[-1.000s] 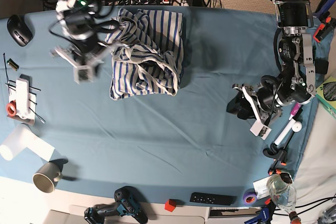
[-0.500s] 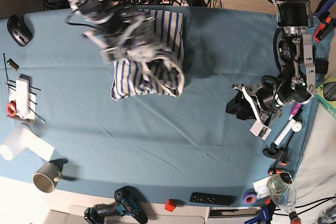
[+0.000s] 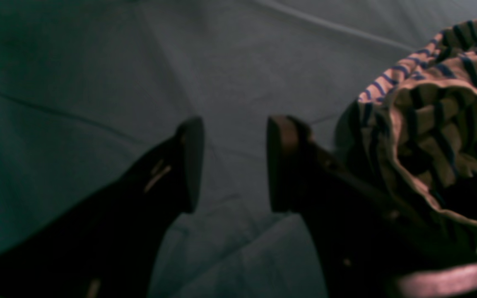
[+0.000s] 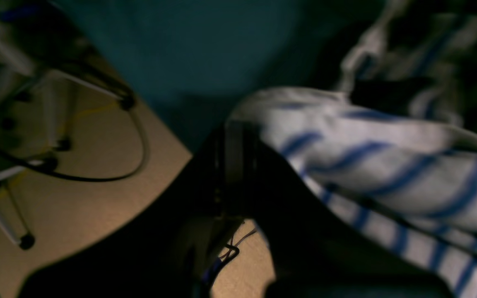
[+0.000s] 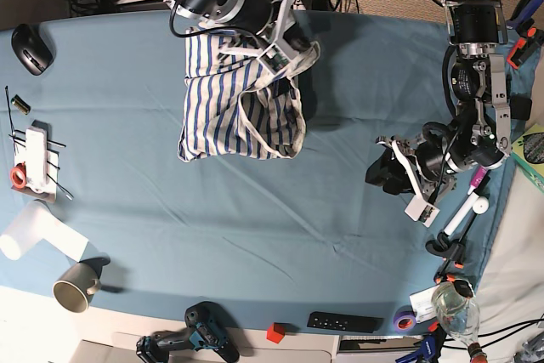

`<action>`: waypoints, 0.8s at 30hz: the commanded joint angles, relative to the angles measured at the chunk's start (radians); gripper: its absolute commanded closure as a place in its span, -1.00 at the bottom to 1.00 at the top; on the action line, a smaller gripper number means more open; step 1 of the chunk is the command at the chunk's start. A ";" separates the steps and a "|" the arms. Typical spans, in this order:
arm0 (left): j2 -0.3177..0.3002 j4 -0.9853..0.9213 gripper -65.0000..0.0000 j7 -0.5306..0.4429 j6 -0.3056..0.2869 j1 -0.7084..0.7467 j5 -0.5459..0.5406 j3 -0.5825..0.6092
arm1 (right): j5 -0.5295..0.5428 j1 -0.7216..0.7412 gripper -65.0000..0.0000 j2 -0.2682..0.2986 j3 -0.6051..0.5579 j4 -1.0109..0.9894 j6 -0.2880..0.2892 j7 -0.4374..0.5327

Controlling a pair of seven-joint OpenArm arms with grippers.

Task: Fold the T-shirt properly
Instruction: 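Open the right gripper and withdraw it from the folded stack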

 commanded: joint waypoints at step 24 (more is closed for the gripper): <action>0.003 0.061 1.00 0.242 -0.181 0.032 -0.593 -0.003 | -0.026 0.078 1.00 -0.002 0.545 0.112 -0.072 0.169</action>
